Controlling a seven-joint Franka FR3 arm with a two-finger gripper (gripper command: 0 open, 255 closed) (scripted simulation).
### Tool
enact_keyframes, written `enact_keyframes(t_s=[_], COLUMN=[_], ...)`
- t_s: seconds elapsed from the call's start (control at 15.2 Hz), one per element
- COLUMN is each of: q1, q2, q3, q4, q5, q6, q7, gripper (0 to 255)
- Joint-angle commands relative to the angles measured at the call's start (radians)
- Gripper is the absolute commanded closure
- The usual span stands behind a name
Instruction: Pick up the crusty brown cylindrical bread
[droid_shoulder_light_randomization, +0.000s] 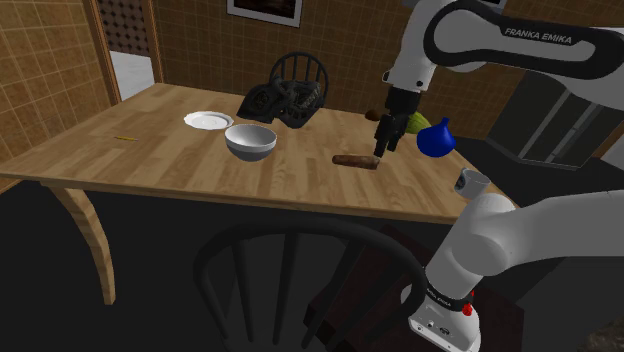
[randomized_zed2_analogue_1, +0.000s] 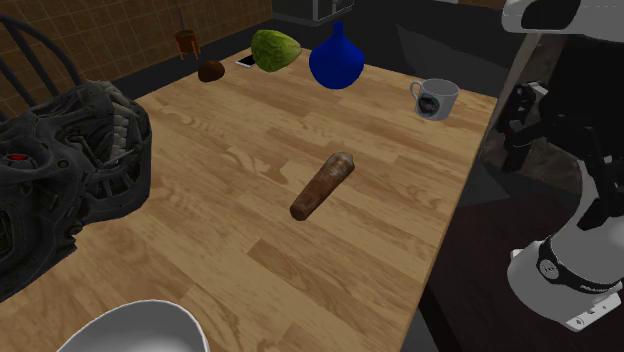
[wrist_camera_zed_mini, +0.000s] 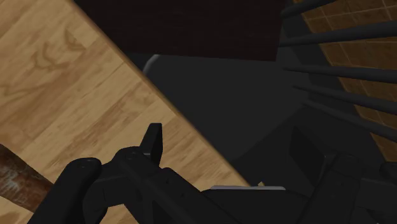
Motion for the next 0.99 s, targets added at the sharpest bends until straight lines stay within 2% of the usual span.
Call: enact_keyframes(t_s=[0.0, 0.46, 0.92], q1=[0.0, -0.007, -0.003], q2=[0.0, 0.111, 0.296], q3=[0.0, -0.125, -0.247], q4=[0.0, -0.041, -0.01], q5=[0.0, -0.148, -0.254], q6=[0.0, 0.157, 0.341], q7=[0.0, -0.253, -0.49], gripper=[0, 0, 0])
